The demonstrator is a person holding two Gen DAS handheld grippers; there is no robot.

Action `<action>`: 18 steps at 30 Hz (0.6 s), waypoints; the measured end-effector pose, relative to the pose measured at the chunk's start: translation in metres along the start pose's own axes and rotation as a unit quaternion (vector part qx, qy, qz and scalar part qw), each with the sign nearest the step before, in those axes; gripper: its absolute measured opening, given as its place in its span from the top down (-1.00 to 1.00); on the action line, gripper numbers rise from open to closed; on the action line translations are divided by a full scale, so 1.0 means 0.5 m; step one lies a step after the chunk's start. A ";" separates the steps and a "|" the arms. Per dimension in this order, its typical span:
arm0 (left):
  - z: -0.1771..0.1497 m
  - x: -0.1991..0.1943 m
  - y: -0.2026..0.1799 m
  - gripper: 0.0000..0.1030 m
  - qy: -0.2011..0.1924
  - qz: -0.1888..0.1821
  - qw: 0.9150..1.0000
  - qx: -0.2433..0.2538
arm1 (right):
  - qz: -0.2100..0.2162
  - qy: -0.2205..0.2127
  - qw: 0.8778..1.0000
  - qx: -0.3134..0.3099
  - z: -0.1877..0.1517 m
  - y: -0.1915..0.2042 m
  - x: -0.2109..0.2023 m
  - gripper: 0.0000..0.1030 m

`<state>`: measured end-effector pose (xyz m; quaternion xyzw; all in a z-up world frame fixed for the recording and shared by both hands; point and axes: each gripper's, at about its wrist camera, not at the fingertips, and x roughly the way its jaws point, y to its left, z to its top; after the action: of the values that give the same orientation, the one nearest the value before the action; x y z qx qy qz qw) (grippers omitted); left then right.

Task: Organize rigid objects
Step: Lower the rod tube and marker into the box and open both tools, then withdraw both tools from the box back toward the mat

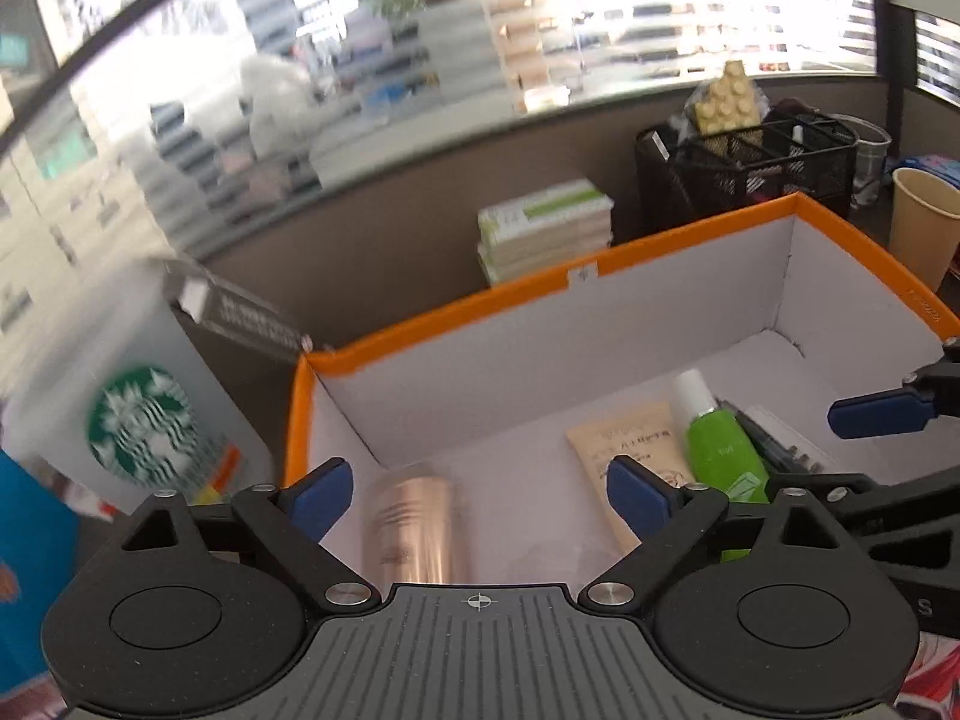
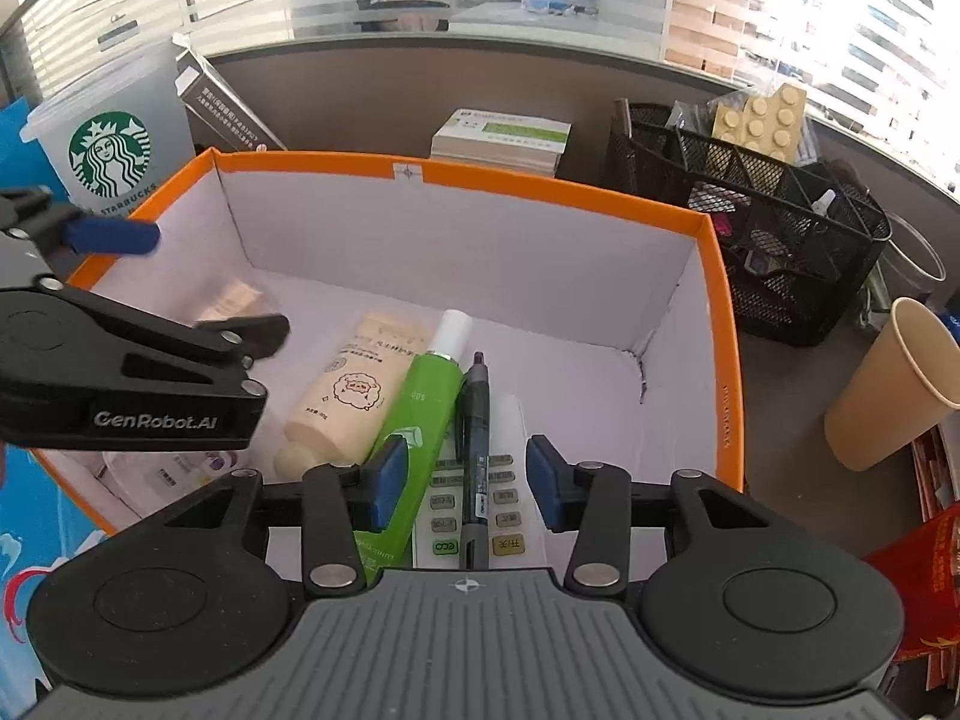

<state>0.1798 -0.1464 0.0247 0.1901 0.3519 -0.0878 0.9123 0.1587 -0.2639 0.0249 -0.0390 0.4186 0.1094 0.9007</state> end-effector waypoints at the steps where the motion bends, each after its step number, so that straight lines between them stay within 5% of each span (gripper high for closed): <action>1: 0.002 -0.008 0.002 -0.89 -0.003 -0.001 1.000 -0.001 | 0.002 -0.002 1.000 0.003 -0.001 -0.001 -0.003 0.20; 10: -0.004 -0.111 0.037 -0.89 -0.067 -0.014 0.998 -0.012 | -0.001 -0.046 0.999 0.010 -0.008 -0.004 -0.071 0.19; 15: -0.072 -0.198 0.113 -0.90 -0.137 0.006 0.990 -0.038 | 0.001 -0.185 0.982 0.022 -0.090 -0.008 -0.205 0.20; 18: -0.138 -0.229 0.150 -0.93 -0.149 0.006 0.987 -0.051 | 0.005 -0.219 0.976 0.012 -0.172 0.004 -0.244 0.20</action>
<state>0.0754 -0.0466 0.0766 0.1302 0.2147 -0.0919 0.9636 0.0178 -0.2959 0.0624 -0.0008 0.2124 0.1145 0.9704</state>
